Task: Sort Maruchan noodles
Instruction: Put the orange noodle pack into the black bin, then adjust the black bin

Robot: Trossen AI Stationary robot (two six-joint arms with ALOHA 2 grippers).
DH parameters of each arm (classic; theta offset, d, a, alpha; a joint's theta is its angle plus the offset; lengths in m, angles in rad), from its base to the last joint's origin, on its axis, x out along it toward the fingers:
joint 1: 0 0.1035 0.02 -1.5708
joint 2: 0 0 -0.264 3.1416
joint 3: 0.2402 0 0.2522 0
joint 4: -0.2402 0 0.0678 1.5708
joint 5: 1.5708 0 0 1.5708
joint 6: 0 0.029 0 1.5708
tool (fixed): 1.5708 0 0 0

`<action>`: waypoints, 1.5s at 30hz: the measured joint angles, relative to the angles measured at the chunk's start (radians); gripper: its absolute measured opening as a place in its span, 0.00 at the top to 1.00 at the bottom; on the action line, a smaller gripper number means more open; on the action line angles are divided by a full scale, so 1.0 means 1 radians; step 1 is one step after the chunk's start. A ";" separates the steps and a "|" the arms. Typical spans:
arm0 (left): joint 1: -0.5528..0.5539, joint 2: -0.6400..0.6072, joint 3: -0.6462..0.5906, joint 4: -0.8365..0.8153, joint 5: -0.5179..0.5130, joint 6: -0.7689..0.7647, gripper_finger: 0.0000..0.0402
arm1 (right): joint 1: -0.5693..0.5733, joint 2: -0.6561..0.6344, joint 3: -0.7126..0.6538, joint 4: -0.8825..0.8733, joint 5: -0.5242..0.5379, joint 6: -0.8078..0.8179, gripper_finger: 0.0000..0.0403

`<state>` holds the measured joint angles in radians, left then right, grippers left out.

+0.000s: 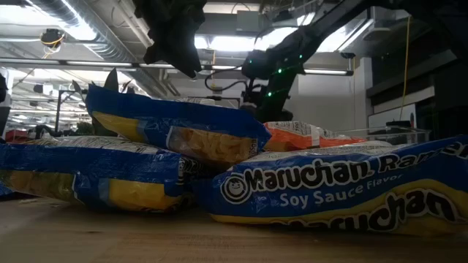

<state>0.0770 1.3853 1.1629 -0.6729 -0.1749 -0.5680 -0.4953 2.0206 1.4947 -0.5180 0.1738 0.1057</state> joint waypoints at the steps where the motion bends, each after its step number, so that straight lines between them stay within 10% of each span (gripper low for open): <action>1: -0.004 0.000 0.000 0.000 0.000 0.000 0.77 | 0.001 0.005 -0.001 -0.006 0.000 0.000 1.00; 9: -0.022 0.001 0.000 0.041 -0.100 0.007 0.77 | 0.014 -0.092 0.028 -0.022 0.018 0.006 1.00; 22: 0.096 0.080 -0.280 0.800 0.018 0.064 0.78 | 0.012 -0.333 0.189 -0.197 0.038 0.018 1.00; 31: 0.142 0.210 -0.289 0.807 0.151 0.044 0.98 | 0.011 -0.416 0.190 -0.295 0.106 0.028 1.00; 45: 0.220 0.261 -0.289 0.754 -0.050 0.055 1.00 | 0.011 -0.414 0.186 -0.385 0.140 0.045 1.00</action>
<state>0.2968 1.6466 0.8742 0.0809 -0.2252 -0.5134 -0.4843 1.6068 1.6802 -0.9026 0.3133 0.1510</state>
